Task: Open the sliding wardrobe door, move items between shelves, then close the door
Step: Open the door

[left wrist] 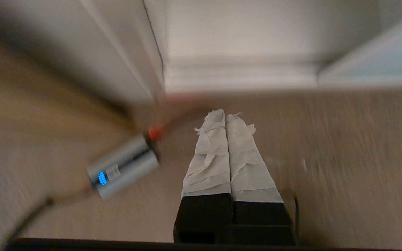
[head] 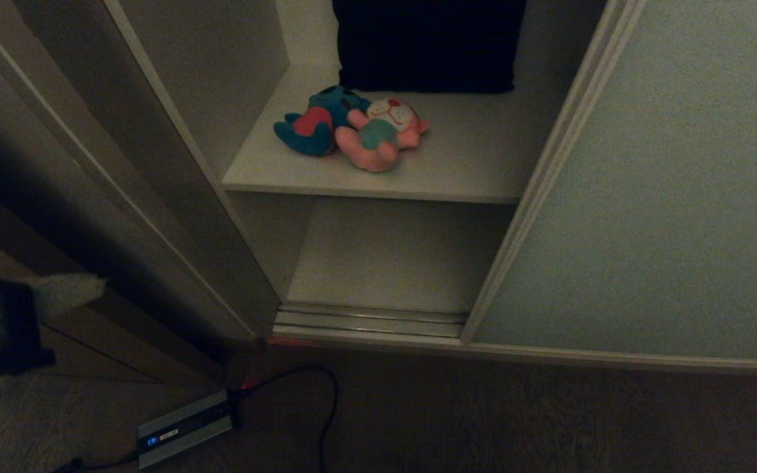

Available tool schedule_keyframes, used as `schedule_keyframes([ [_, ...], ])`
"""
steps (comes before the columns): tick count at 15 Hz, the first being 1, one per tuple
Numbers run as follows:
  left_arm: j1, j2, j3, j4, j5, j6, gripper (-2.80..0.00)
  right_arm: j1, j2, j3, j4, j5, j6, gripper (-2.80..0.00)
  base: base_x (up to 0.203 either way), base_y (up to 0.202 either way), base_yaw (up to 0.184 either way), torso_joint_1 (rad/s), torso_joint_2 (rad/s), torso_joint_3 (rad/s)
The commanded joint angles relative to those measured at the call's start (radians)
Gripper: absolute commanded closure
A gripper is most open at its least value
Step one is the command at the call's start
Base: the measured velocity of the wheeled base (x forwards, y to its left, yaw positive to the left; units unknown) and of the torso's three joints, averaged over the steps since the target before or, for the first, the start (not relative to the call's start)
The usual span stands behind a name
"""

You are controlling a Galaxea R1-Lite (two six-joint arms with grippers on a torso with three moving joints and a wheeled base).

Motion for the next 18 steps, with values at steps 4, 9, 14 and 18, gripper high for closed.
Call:
schedule_keyframes([
  [4, 0.047, 0.026, -0.014, -0.055, -0.081, -0.001, 0.00, 0.000, 0.000, 0.003, 0.000, 0.000, 0.000, 0.00, 0.000, 0.000, 0.000, 0.000, 0.00, 0.000],
  [9, 0.047, 0.330, -0.415, -0.115, -0.095, -0.001, 0.00, 0.000, 0.000, 0.003, 0.000, 0.000, -0.002, 0.00, 0.000, 0.000, 0.000, 0.000, 0.00, 0.000],
  [14, 0.043, 0.590, -0.567, -0.113, -0.207, 0.004, 0.00, 0.000, 0.000, 0.003, 0.000, 0.000, 0.000, 0.00, 0.000, 0.000, 0.000, 0.000, 0.00, 0.000],
  [18, 0.033, 0.751, -0.744, -0.118, -0.230, -0.004, 0.00, 0.000, 0.000, 0.003, 0.000, 0.000, 0.000, 0.00, 0.000, 0.000, 0.000, 0.000, 0.00, 0.000],
])
